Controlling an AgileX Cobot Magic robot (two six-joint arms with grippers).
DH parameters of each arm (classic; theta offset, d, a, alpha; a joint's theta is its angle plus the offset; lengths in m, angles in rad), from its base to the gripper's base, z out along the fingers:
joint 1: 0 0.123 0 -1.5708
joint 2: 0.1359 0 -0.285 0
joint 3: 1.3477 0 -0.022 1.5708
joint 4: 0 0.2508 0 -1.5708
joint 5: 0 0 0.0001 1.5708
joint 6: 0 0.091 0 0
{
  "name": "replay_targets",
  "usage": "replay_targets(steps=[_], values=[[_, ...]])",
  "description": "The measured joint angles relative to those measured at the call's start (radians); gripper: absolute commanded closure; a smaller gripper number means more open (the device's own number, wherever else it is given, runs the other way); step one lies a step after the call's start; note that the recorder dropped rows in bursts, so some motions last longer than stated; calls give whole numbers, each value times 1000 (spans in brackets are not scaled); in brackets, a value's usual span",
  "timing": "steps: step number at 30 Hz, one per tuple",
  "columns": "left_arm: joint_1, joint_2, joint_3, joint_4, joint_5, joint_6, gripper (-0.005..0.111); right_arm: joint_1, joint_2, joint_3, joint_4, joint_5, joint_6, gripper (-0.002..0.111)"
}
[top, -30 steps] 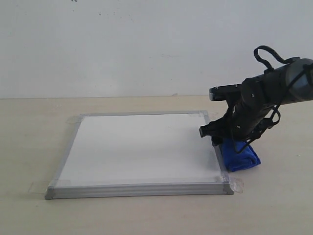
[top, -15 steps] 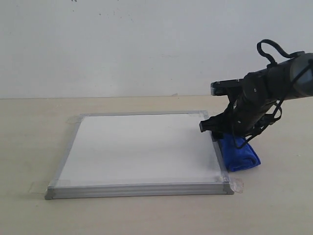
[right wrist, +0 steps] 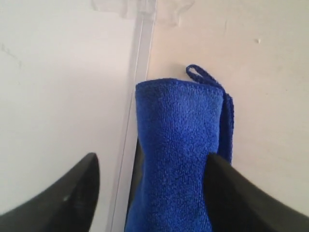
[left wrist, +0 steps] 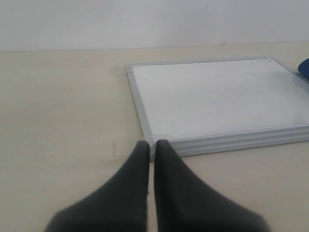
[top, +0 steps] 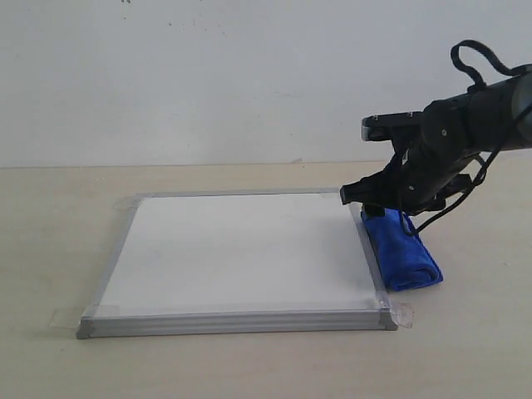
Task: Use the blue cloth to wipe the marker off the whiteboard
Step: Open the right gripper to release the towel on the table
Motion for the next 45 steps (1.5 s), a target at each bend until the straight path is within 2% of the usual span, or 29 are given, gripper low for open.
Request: replay_targets(steps=[3,4,26,39,45], values=[[0,0,0,0,0,0,103,0,-15,0,0,0,0,104],[0,0,0,0,0,0,103,0,-17,0,-5,3,0,108],[0,0,0,0,0,0,103,0,95,0,-24,1,0,108],[0,0,0,0,0,0,103,0,-14,2,-24,13,0,108],[0,0,0,0,0,0,103,0,29,2,-24,27,0,108]])
